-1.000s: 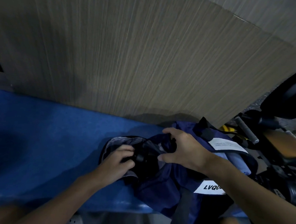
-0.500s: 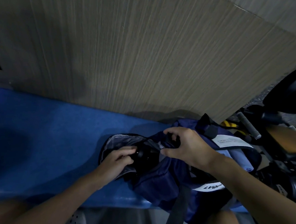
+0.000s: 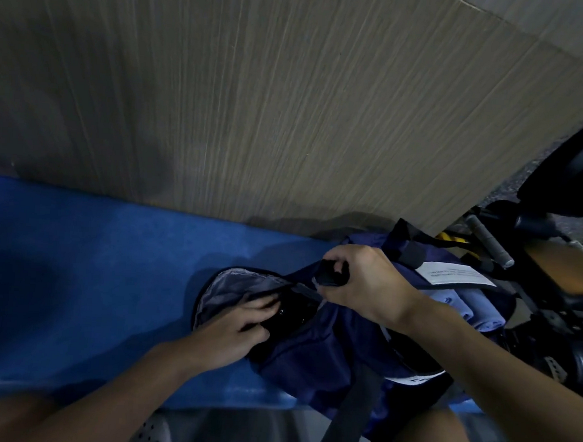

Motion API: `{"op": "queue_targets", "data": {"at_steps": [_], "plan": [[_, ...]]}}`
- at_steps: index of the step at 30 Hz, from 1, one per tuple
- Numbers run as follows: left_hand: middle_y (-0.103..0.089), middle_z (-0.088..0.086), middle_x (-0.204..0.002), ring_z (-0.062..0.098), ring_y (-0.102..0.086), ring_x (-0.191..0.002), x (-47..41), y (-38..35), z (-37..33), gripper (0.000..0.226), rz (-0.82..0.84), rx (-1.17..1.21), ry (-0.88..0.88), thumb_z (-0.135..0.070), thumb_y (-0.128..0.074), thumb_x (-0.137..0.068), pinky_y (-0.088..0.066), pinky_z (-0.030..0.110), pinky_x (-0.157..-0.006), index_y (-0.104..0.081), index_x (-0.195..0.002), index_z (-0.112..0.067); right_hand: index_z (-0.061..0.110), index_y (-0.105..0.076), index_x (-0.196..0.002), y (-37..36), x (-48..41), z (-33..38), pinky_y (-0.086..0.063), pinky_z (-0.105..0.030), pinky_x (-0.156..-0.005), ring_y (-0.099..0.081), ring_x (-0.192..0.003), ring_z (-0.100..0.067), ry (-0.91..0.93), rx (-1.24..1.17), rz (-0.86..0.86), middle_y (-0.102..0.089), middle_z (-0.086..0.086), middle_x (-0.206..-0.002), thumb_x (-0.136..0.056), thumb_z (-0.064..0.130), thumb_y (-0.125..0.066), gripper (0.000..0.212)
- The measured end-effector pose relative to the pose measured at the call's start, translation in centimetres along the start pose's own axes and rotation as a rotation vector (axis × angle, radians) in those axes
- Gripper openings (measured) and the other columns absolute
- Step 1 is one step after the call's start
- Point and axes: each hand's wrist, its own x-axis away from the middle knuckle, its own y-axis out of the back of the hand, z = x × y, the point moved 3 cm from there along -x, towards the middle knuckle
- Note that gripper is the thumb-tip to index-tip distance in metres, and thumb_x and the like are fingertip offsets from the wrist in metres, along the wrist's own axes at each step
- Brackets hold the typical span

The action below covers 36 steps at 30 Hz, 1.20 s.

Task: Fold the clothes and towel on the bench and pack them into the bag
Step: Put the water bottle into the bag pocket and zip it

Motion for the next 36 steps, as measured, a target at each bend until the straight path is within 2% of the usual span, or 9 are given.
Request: {"op": "queue_targets", "data": {"at_steps": [8,16,21,23,25,29,32,34,36], "plan": [[-0.026,-0.035,-0.154,-0.015,-0.015,-0.143,0.0,0.1,-0.3,0.078,-0.008,0.069,0.011,-0.051,-0.047,-0.074,-0.015,0.03,-0.124,-0.038,-0.15,-0.04,0.012,-0.067,-0.078,1.3,-0.2,0.3,-0.037,-0.007,-0.056,-0.053,-0.064,0.009,0.019,0.007,-0.024,-0.054,0.012,-0.064,-0.076,0.008,-0.079,0.013],[-0.024,-0.03,-0.157,-0.012,-0.011,-0.145,-0.2,-0.3,-0.3,0.064,0.047,-0.064,-0.054,-0.03,-0.046,-0.086,-0.01,0.022,-0.122,-0.041,-0.149,-0.034,0.019,-0.062,-0.072,0.9,-0.2,0.5,-0.038,-0.007,-0.058,-0.054,-0.068,0.008,0.049,0.024,-0.031,-0.055,0.012,-0.065,-0.073,0.004,-0.077,0.022],[-0.048,-0.026,-0.139,-0.012,-0.045,-0.125,-0.8,0.4,-1.2,0.039,-0.059,-0.083,-0.053,-0.011,-0.048,-0.097,-0.034,0.012,-0.106,-0.066,-0.131,-0.018,0.009,-0.068,-0.098,0.3,0.1,0.5,-0.04,-0.008,-0.067,-0.053,-0.08,0.001,0.064,0.004,-0.006,-0.058,0.008,-0.084,-0.074,0.014,-0.082,0.028],[-0.06,-0.021,-0.118,-0.007,-0.057,-0.105,-1.3,0.5,-1.6,0.029,-0.187,0.016,0.014,-0.008,-0.047,-0.097,-0.043,0.016,-0.094,-0.072,-0.111,-0.011,0.013,-0.062,-0.115,-0.2,0.3,-0.1,-0.041,-0.011,-0.081,-0.05,-0.09,-0.001,0.054,0.081,0.065,-0.055,0.004,-0.1,-0.074,0.025,-0.083,0.048],[-0.069,-0.005,-0.109,0.004,-0.062,-0.099,-1.3,0.3,-1.7,0.027,-0.302,0.157,0.096,-0.007,-0.047,-0.099,-0.049,0.024,-0.092,-0.071,-0.1,-0.018,0.021,-0.053,-0.127,-0.7,0.5,-0.8,-0.04,-0.032,-0.098,-0.05,-0.104,-0.011,0.016,0.215,0.126,-0.049,0.006,-0.109,-0.074,0.038,-0.08,0.062],[-0.073,0.0,-0.106,0.016,-0.066,-0.104,-0.6,0.0,-1.5,0.022,-0.32,0.392,0.165,-0.018,-0.054,-0.094,-0.05,0.043,-0.101,-0.075,-0.095,-0.025,0.023,-0.052,-0.128,-0.4,1.2,-1.4,-0.04,-0.037,-0.098,-0.051,-0.103,-0.014,-0.027,0.225,0.098,-0.049,0.006,-0.107,-0.074,0.038,-0.079,0.062],[-0.068,-0.01,-0.123,0.001,-0.059,-0.114,-0.2,0.0,-1.7,0.032,-0.206,0.429,0.114,-0.028,-0.054,-0.086,-0.044,0.03,-0.108,-0.074,-0.111,-0.022,0.014,-0.058,-0.121,-0.2,1.5,-1.0,-0.039,-0.012,-0.08,-0.046,-0.089,-0.004,0.018,0.117,0.053,-0.051,0.002,-0.102,-0.075,0.025,-0.081,0.052],[-0.05,-0.015,-0.142,-0.009,-0.047,-0.121,-0.1,0.0,-1.8,0.037,-0.106,0.374,0.074,-0.023,-0.053,-0.094,-0.04,0.008,-0.1,-0.066,-0.128,-0.017,0.012,-0.059,-0.118,-0.3,1.4,-0.8,-0.036,-0.008,-0.073,-0.043,-0.086,-0.001,0.036,0.095,0.05,-0.051,0.003,-0.1,-0.076,0.021,-0.081,0.048],[-0.033,-0.021,-0.15,-0.009,-0.037,-0.131,-0.1,-0.1,-1.5,0.04,-0.044,0.317,0.07,-0.028,-0.054,-0.093,-0.036,0.007,-0.103,-0.062,-0.133,-0.023,0.013,-0.06,-0.117,-0.3,1.4,-0.7,-0.036,-0.012,-0.073,-0.046,-0.087,-0.004,0.04,0.09,0.038,-0.051,0.004,-0.1,-0.076,0.02,-0.081,0.047]]}}
